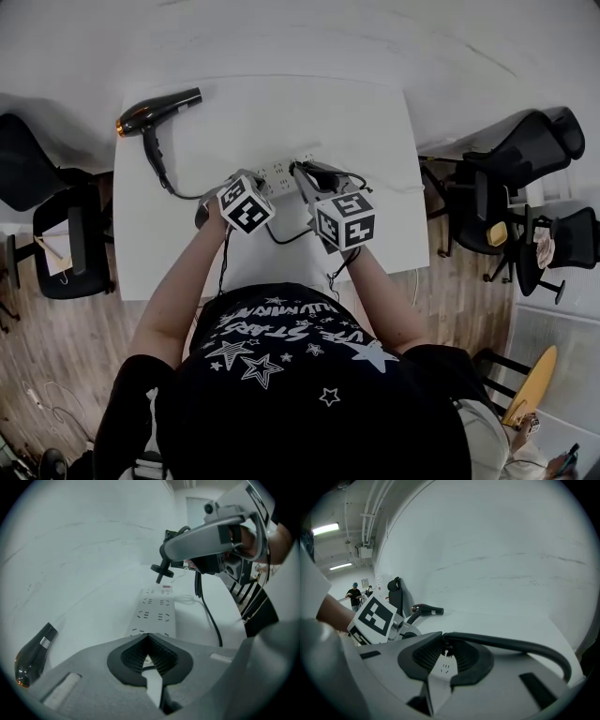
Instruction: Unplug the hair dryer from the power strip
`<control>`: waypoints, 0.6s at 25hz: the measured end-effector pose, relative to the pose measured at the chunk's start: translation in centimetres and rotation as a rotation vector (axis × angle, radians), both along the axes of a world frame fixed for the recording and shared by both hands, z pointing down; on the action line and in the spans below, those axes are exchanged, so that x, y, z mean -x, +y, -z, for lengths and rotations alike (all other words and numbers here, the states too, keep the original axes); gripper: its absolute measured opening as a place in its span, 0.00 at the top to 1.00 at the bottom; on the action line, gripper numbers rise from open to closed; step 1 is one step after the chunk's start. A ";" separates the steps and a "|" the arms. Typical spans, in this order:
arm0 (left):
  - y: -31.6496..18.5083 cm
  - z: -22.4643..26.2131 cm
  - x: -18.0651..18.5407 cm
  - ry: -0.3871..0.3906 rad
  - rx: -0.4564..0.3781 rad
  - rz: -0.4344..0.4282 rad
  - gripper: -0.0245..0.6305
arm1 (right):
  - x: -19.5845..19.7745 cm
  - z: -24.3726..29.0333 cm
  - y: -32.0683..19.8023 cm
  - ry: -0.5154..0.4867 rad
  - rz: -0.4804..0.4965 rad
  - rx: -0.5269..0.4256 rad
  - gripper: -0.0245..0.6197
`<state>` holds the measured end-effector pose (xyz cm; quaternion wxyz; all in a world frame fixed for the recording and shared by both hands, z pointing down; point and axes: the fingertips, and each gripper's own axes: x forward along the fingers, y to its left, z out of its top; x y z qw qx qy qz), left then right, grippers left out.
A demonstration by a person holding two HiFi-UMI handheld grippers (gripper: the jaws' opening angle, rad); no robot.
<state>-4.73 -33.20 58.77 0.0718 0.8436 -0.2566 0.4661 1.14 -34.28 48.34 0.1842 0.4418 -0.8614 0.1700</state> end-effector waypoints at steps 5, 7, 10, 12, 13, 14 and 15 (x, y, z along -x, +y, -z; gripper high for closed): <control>-0.2 0.0 0.2 0.025 0.023 0.039 0.95 | -0.4 0.5 0.7 -0.014 -0.001 -0.013 0.84; -0.5 0.3 0.4 0.026 0.003 0.065 0.95 | -0.6 0.9 0.9 -0.020 0.001 -0.018 0.84; -0.3 1.0 0.2 0.040 -0.009 0.095 0.95 | -1.1 1.3 1.4 -0.025 0.006 -0.024 0.84; 0.2 1.5 -0.1 0.053 -0.010 0.107 0.95 | -1.5 1.5 1.9 -0.030 0.006 -0.027 0.84; 0.4 1.7 -0.2 0.058 -0.010 0.112 0.95 | -1.7 1.5 2.1 -0.034 0.006 -0.028 0.84; 0.7 1.8 -0.2 0.064 -0.009 0.118 0.95 | -1.8 1.6 2.3 -0.038 0.006 -0.028 0.84; 1.0 2.0 -0.3 0.069 -0.008 0.125 0.95 | -1.9 1.7 2.5 -0.043 0.006 -0.027 0.84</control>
